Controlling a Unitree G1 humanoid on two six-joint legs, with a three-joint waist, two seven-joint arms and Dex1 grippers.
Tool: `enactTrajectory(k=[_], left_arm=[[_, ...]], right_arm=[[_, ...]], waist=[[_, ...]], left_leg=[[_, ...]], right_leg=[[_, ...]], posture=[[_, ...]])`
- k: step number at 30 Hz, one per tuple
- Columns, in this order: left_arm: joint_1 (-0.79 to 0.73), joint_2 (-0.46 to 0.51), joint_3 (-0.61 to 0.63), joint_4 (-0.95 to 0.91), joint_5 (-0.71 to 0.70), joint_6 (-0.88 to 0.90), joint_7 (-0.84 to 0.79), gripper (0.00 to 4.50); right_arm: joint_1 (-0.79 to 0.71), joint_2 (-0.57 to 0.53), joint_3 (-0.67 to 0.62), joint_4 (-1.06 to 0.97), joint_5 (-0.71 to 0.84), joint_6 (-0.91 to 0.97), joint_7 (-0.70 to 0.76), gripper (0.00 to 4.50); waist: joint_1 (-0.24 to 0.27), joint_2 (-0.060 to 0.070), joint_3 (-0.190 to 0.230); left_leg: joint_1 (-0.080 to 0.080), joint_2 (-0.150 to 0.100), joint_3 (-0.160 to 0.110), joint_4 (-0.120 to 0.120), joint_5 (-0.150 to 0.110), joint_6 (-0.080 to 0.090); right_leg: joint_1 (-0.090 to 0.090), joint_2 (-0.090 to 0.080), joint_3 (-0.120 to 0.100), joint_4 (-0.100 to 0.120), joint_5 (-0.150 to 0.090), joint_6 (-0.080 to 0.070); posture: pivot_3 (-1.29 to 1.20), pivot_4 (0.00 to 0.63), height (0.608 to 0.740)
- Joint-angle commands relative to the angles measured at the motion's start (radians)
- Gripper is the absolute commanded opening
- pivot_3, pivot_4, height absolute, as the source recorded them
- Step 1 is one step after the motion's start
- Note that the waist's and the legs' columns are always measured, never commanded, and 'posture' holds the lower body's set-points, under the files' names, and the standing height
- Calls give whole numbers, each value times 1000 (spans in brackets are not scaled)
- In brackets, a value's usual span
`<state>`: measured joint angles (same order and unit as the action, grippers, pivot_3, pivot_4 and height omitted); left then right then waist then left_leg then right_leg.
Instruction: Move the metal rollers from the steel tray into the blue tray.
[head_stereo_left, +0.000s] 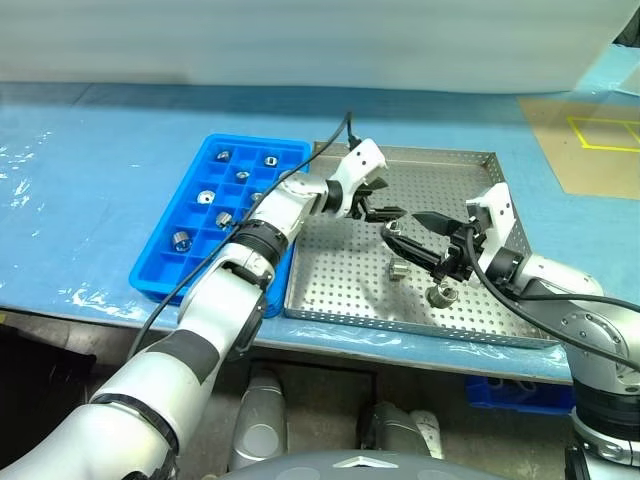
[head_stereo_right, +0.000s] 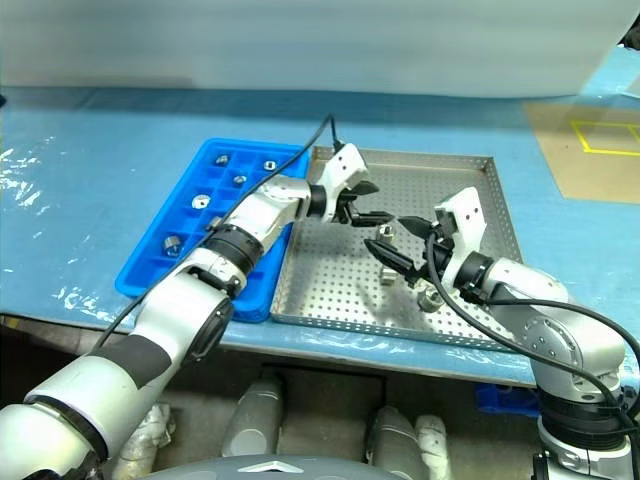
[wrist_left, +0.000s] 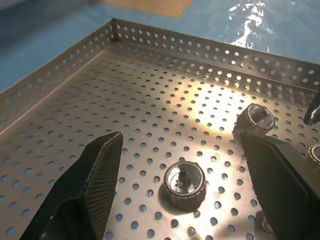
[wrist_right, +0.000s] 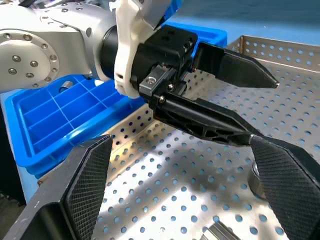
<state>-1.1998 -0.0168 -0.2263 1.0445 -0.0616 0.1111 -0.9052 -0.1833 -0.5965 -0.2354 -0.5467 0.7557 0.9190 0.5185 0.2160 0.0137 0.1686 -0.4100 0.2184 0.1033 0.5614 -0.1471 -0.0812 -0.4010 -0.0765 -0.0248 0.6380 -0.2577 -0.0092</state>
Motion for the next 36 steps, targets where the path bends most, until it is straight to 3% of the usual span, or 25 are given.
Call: enactTrajectory(k=[1,13,18,28,29,36], left_arm=[[-56,-28,1,77,43,-71,8,3932],[-92,-92,-9,223,179,-91,147,3932],[-87,-103,1,237,199,-87,168,3932],[-55,-125,-2,266,245,-87,215,3932],[-51,-126,-7,268,254,-87,217,3569],[-53,-126,-2,275,280,-72,237,3569]], right_arm=[[20,7,-32,-67,34,-6,-28,4500],[97,28,-46,-147,84,-15,-116,4500],[111,30,-37,-157,90,-22,-143,4500],[129,14,-29,-165,69,-10,-196,4500],[131,14,-31,-169,71,-10,-199,4500],[149,16,-39,-190,85,-14,-216,4500]], waist=[[-9,0,0],[-41,-1,0],[-53,-1,0],[-69,-1,0],[-69,-1,0],[-70,-1,0]], left_leg=[[0,-1,0,0,0,0],[4,-11,0,-1,0,0],[4,-14,0,-3,-1,1],[4,-15,1,-3,-3,13],[4,-15,1,-3,-3,14],[4,-15,1,-3,-4,15]], right_leg=[[0,-1,0,0,0,0],[6,-11,0,-4,3,6],[14,-14,-1,-19,9,12],[16,-15,-1,-23,9,13],[16,-15,-1,-23,9,13],[17,-15,-1,-28,10,15]], posture=[[22,150,740],[-49,150,740],[-57,150,740],[-86,150,740],[-91,150,740],[-101,150,740]])
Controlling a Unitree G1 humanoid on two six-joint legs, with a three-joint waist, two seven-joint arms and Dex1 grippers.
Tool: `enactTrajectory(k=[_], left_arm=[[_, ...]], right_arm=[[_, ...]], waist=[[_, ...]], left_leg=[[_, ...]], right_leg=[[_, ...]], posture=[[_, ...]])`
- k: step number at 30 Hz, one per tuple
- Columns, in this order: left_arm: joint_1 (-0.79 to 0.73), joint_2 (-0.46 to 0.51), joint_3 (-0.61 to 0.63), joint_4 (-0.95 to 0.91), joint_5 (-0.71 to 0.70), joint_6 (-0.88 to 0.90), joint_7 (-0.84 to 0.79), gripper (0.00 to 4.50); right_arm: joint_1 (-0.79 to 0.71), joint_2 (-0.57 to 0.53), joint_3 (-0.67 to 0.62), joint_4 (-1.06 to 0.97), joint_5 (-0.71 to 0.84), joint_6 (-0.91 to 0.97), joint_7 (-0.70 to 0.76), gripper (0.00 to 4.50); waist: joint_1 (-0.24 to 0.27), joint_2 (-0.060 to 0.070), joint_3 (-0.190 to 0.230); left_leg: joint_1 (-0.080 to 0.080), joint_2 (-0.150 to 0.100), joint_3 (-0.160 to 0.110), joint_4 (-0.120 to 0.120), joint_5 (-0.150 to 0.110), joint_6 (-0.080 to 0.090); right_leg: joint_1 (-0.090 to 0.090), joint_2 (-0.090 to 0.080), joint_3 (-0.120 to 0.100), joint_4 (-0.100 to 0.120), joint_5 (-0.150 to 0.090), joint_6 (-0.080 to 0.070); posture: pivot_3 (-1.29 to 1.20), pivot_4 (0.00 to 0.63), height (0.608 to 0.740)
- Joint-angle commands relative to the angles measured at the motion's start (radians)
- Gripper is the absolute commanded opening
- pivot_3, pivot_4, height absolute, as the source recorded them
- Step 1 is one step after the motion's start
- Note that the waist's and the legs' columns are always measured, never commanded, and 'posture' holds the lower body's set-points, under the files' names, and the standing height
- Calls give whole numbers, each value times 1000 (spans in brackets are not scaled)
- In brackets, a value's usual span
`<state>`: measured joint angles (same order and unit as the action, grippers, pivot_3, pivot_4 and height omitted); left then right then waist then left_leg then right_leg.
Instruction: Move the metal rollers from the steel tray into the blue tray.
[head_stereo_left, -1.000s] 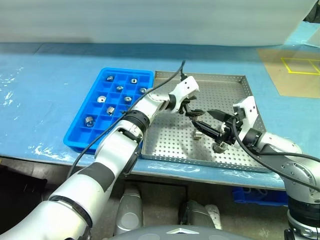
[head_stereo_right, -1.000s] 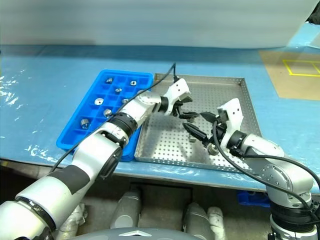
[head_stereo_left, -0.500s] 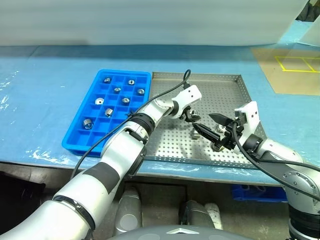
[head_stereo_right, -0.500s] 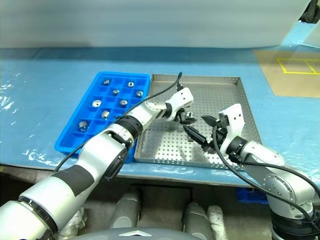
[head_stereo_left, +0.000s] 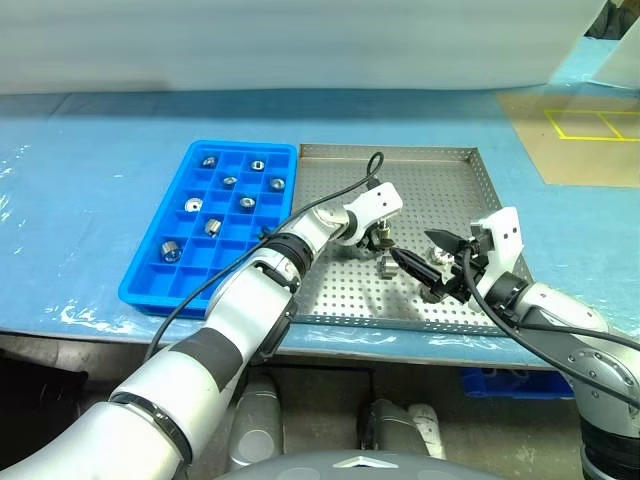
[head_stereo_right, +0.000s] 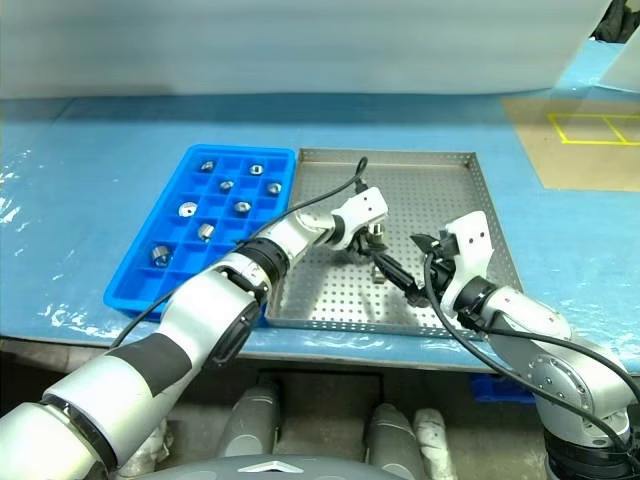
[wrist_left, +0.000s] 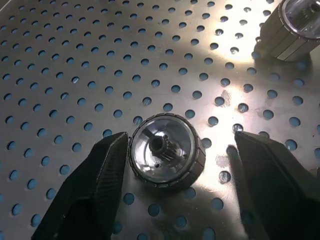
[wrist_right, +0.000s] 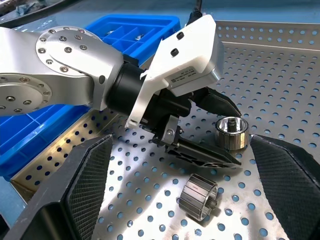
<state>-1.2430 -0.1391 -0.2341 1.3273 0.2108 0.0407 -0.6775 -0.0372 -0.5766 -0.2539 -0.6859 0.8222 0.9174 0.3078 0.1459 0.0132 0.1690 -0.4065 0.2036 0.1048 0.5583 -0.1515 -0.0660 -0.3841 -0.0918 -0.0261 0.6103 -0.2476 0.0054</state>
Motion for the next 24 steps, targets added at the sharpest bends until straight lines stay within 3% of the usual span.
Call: enactTrajectory(k=[1,3,9,12,17,24], left_arm=[[-11,-2,11,-8,6,-1,19,3569],[-20,2,52,-16,-29,11,18,2974],[-35,22,119,-37,-74,17,-10,2974],[-24,28,118,-36,-62,8,-7,2370],[-17,29,112,-32,-51,5,-14,823],[-27,31,136,-49,-68,-7,3,822]], right_arm=[[2,-5,-20,-51,20,-13,-5,4500],[-6,-5,-15,-44,23,-17,-1,4500],[-58,-5,22,7,7,-29,30,4500],[-83,-7,35,26,-4,-35,44,4500],[-92,-4,43,36,-12,-40,53,4500],[-78,4,49,23,-16,-41,49,4500]], waist=[[0,0,0],[0,0,0],[2,0,0],[3,0,0],[5,0,0],[5,0,0]], left_leg=[[0,0,0,0,0,0],[0,0,0,0,0,1],[0,0,1,-1,-1,1],[0,0,1,-1,-1,1],[-1,0,1,-1,-1,2],[-1,0,1,-1,-1,2]], right_leg=[[0,0,0,0,0,0],[0,0,0,-1,0,0],[0,0,0,-2,0,0],[0,0,0,-2,0,0],[0,0,0,-3,0,0],[0,0,0,-3,0,0]], posture=[[-90,150,740],[-74,150,740],[-29,150,740],[-21,150,740],[-23,150,740],[-21,150,740]])
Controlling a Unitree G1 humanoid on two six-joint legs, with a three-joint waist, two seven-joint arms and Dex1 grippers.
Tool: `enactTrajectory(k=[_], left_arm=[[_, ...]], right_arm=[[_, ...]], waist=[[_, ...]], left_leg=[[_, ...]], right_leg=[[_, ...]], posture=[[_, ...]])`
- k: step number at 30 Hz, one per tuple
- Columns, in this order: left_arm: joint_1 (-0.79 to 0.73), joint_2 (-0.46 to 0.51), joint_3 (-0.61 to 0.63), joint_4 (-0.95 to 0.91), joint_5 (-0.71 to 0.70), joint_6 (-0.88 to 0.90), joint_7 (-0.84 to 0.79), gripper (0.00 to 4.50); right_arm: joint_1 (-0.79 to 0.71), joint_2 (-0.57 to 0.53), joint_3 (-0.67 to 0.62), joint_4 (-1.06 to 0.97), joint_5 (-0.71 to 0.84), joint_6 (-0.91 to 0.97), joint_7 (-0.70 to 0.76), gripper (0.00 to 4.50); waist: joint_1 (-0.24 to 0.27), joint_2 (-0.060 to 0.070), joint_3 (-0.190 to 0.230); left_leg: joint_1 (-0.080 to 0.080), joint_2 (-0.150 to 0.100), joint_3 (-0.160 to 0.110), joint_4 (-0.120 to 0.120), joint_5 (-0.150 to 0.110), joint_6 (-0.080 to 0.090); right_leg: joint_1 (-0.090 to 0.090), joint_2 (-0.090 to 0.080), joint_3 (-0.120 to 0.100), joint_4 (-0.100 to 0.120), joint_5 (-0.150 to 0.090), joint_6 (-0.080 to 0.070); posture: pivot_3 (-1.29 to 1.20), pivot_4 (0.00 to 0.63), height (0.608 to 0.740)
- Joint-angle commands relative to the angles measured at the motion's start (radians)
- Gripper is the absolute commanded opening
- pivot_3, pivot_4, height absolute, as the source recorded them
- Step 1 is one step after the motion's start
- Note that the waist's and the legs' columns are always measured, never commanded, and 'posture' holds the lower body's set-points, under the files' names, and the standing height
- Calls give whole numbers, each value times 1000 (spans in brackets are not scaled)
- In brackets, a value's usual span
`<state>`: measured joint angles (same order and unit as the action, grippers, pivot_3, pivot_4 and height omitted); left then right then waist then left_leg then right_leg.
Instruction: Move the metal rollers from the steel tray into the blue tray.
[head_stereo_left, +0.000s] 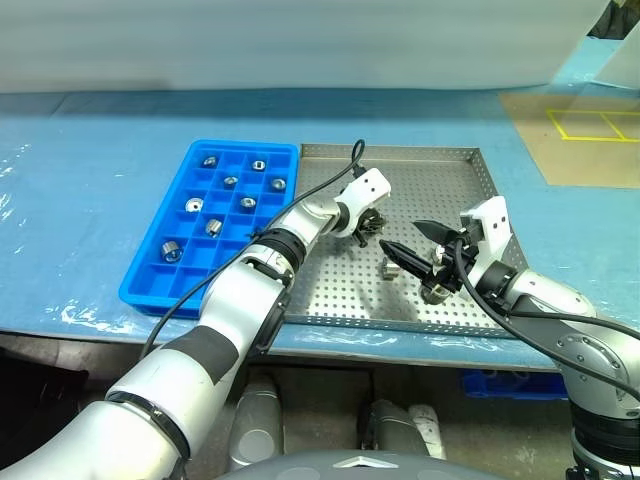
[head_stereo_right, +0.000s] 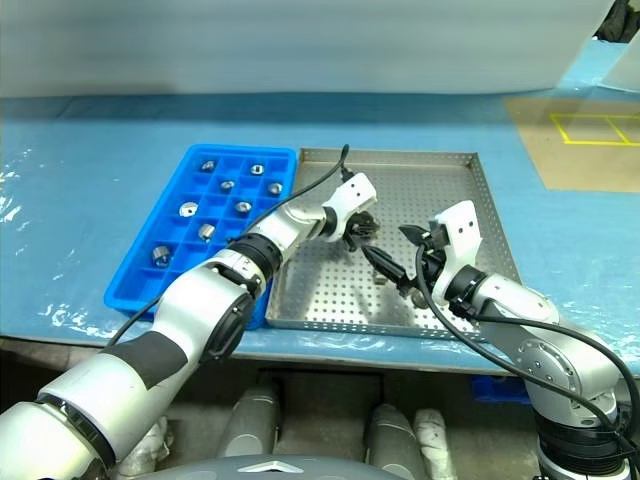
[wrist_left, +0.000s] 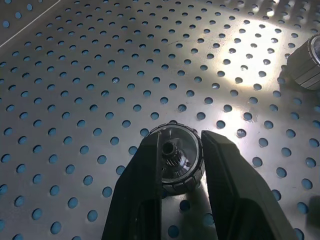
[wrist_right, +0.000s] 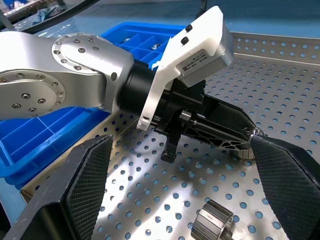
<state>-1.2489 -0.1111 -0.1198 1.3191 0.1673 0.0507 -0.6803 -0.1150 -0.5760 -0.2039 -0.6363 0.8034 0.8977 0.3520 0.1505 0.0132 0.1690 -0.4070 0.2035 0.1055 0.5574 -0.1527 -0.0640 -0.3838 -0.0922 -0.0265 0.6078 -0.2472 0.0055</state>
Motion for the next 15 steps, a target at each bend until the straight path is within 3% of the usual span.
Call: enactTrajectory(k=[1,8,15], left_arm=[[-22,10,25,-46,-26,-18,6,822],[-2,43,28,-81,-37,-19,-10,822],[3,88,125,-217,-146,53,4,822]], right_arm=[[-3,5,5,-23,1,-23,6,4500],[-43,9,46,14,-22,-35,28,4500],[-66,20,79,44,-40,-46,54,4500]], waist=[[0,0,0],[1,0,0],[3,0,0]], left_leg=[[0,0,0,0,0,0],[0,0,0,-1,0,0],[-2,0,0,-1,0,0]], right_leg=[[0,0,0,0,0,0],[0,0,0,0,0,0],[-1,0,-1,0,0,0]], posture=[[-13,150,740],[21,150,740],[64,150,740]])
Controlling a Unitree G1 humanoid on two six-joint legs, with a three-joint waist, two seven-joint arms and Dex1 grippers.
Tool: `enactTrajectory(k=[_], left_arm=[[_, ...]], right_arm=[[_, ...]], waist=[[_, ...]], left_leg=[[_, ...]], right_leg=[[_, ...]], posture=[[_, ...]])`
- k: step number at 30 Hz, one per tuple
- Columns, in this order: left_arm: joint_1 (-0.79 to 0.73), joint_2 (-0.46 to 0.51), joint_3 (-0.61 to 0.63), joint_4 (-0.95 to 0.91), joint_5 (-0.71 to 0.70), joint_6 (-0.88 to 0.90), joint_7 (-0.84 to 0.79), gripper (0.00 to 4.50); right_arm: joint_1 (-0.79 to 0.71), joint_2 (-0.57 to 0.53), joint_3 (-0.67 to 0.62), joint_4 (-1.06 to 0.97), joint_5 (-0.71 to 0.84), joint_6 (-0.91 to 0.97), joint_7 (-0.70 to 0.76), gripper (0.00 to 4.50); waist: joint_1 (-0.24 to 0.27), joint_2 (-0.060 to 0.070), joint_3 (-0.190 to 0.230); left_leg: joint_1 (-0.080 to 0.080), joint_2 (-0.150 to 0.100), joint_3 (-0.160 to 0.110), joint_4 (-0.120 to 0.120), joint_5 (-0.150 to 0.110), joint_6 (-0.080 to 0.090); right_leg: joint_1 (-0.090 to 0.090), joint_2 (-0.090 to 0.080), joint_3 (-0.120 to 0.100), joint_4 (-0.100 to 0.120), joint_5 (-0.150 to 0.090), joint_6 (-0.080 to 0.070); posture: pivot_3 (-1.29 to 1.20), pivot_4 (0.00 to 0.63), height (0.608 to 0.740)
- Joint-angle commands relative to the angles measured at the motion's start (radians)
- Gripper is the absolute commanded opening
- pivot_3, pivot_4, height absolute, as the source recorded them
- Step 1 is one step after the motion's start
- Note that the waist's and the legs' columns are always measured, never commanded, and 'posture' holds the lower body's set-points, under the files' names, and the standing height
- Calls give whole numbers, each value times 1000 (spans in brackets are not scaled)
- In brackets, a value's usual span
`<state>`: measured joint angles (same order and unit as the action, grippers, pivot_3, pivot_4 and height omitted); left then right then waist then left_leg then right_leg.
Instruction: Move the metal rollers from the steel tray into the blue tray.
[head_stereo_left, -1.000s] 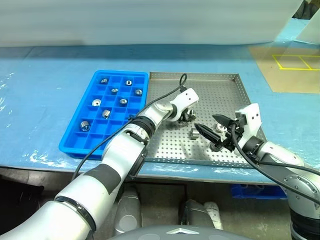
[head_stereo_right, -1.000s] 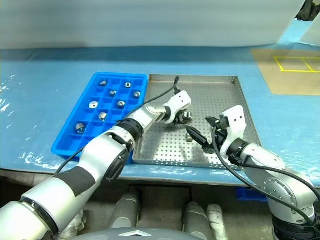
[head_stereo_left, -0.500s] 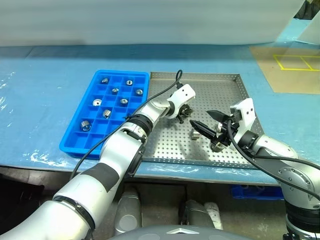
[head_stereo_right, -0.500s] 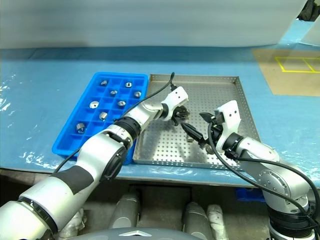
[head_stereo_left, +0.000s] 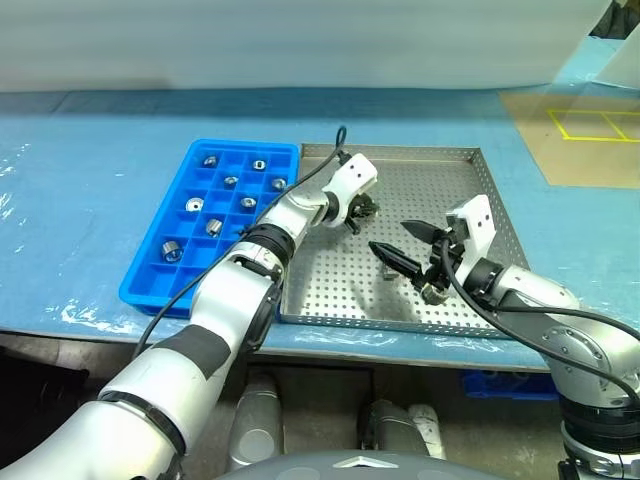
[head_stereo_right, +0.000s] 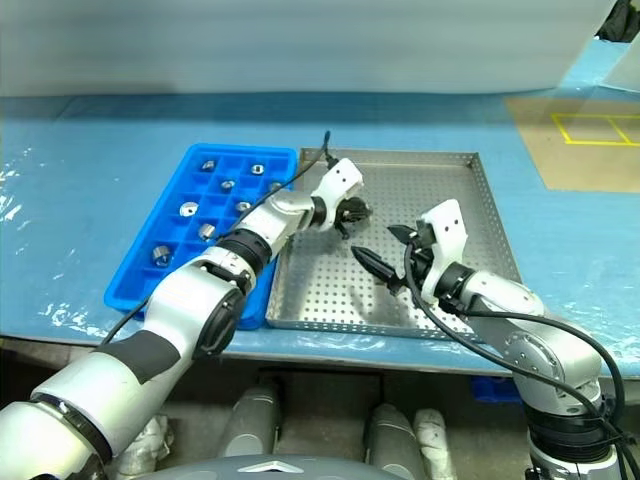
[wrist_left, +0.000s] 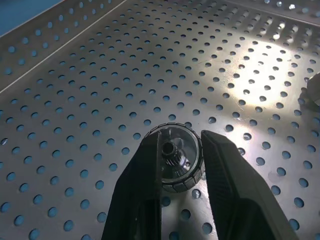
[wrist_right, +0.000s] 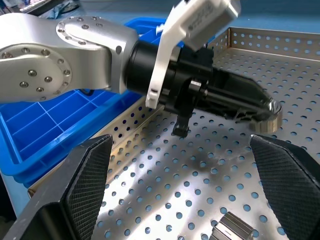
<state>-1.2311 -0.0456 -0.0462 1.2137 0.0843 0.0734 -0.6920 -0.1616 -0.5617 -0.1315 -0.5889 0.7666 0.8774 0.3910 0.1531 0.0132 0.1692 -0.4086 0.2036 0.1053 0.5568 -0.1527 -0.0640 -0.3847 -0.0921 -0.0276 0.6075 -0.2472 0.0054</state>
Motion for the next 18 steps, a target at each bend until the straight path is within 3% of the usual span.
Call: enactTrajectory(k=[1,12,18], left_arm=[[-4,32,63,-149,-79,51,22,822],[395,106,73,-1043,-149,457,193,822],[594,137,99,-1422,-135,600,340,822]], right_arm=[[-25,8,14,3,-7,-28,21,4500],[-163,10,115,152,-66,-73,157,4500],[-256,22,179,260,-102,-100,263,4500]], waist=[[1,0,0],[10,0,0],[43,1,0]], left_leg=[[0,0,0,0,0,0],[-6,2,-1,-2,1,1],[-10,3,-3,0,2,3]], right_leg=[[0,0,0,0,0,0],[-4,0,-5,0,0,-2],[-6,0,-9,0,1,-4]], posture=[[81,150,740],[254,150,740],[397,150,740]])
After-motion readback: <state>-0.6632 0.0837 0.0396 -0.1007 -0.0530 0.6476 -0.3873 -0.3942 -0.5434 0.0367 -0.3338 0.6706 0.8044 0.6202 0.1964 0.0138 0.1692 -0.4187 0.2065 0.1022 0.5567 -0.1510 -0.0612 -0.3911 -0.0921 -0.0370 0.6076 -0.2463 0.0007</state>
